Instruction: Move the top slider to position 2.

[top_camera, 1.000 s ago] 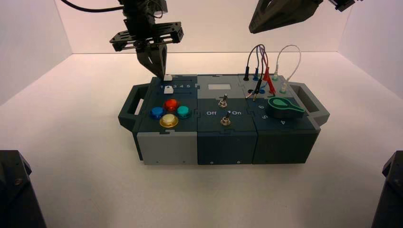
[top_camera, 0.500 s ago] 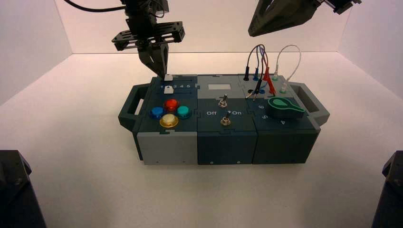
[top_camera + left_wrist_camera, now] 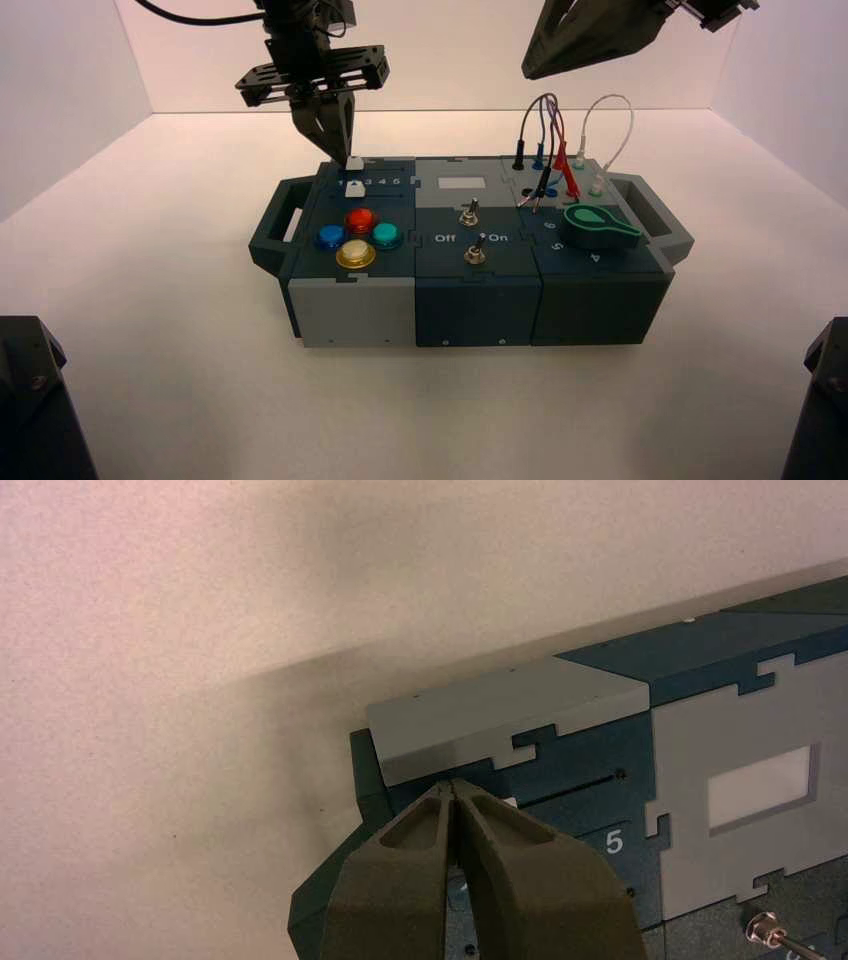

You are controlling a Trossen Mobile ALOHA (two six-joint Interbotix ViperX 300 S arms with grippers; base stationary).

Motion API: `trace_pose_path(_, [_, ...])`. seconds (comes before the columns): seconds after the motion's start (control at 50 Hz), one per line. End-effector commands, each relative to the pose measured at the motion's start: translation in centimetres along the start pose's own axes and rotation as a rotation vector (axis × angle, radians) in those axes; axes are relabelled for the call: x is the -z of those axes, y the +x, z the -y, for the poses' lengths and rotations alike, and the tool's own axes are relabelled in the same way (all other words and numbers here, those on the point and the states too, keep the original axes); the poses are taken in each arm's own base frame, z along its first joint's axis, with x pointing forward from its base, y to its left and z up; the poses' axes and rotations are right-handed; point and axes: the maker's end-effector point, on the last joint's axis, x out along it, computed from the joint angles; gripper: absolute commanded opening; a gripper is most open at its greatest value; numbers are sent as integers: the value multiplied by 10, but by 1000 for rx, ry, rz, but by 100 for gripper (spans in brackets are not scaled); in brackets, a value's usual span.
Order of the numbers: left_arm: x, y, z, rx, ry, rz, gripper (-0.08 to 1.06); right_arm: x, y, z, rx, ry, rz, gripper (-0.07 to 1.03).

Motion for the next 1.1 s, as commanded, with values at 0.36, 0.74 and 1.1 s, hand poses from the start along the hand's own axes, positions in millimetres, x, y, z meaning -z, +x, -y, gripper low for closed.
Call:
trace_pose_path(0.36, [1, -3, 5, 4, 17, -7, -3, -18, -2, -7, -10, -7, 34, -2])
trace_pose_path(0.74, [5, -5, 5, 4, 18, -6, -3, -18, -2, -7, -11, -5, 31, -2])
trace_pose_path(1.1, [7, -11, 6, 7, 20, 3, -3, -17, -2, -7, -10, -4, 28, -2])
